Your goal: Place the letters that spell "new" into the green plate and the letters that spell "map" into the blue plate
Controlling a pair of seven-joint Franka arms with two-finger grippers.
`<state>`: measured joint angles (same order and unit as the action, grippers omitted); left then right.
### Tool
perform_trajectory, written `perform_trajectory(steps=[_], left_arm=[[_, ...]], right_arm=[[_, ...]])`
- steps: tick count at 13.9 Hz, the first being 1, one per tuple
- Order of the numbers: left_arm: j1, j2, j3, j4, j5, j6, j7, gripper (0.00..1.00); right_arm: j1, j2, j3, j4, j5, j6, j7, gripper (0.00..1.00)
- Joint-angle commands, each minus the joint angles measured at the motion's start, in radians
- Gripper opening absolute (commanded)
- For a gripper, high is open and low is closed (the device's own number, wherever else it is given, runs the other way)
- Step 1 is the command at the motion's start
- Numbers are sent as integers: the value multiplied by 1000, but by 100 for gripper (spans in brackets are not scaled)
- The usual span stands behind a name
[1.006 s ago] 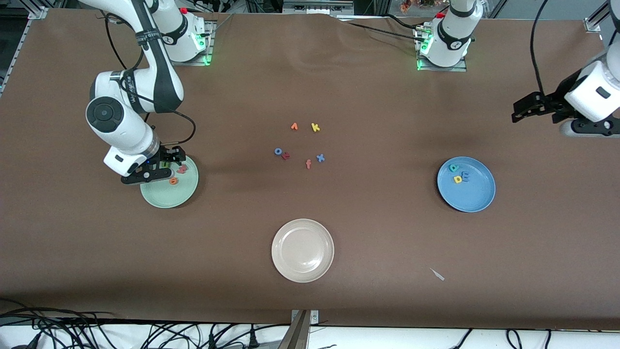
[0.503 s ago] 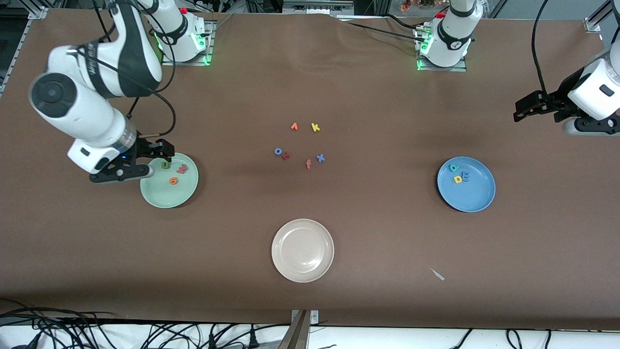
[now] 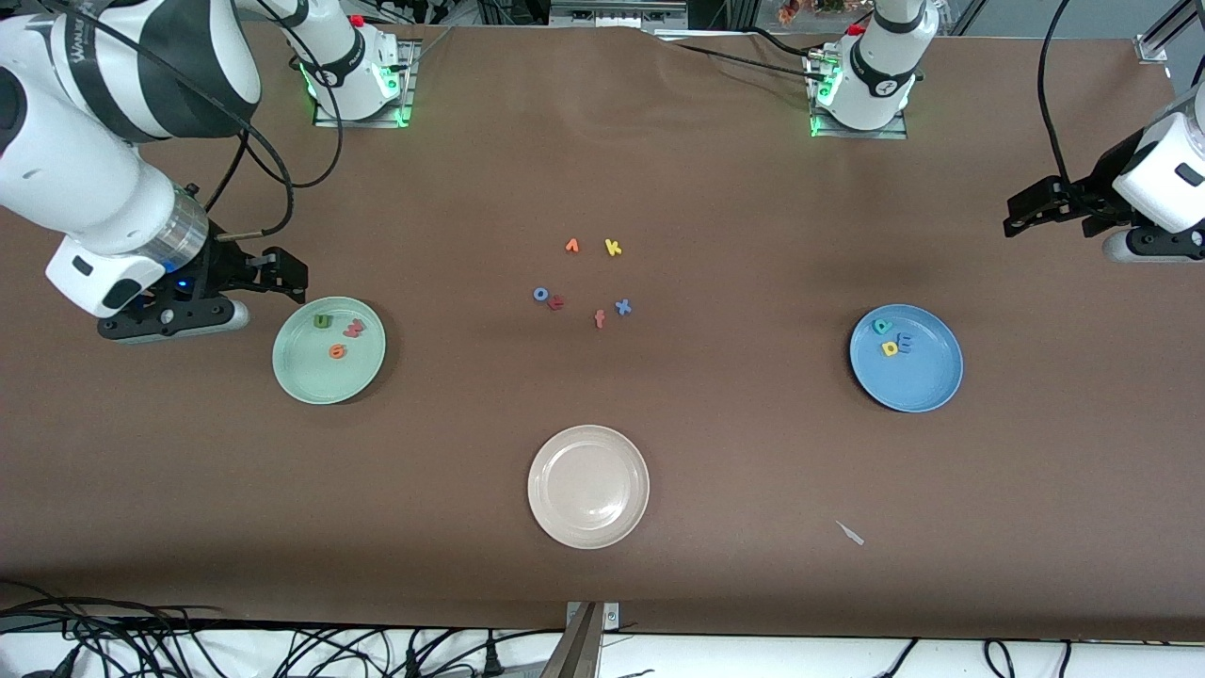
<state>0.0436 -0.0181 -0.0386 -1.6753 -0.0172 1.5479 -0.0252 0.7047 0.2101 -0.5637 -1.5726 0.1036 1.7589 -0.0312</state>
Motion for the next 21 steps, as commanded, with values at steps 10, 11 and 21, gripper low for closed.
perform_trajectory(steps=[10,11,21], left_arm=[[4,-8,6,8,-29,-14,4,100],[4,-6,6,8,-29,-20,7,100],[4,-6,6,8,-29,-23,8,100]], right_arm=[[-597,-165,622,-24,-65,-123,128,100],[-597,-179,620,-35,-65,-124,128,100],[-593,-167,616,-9,-121,-179,122,100]])
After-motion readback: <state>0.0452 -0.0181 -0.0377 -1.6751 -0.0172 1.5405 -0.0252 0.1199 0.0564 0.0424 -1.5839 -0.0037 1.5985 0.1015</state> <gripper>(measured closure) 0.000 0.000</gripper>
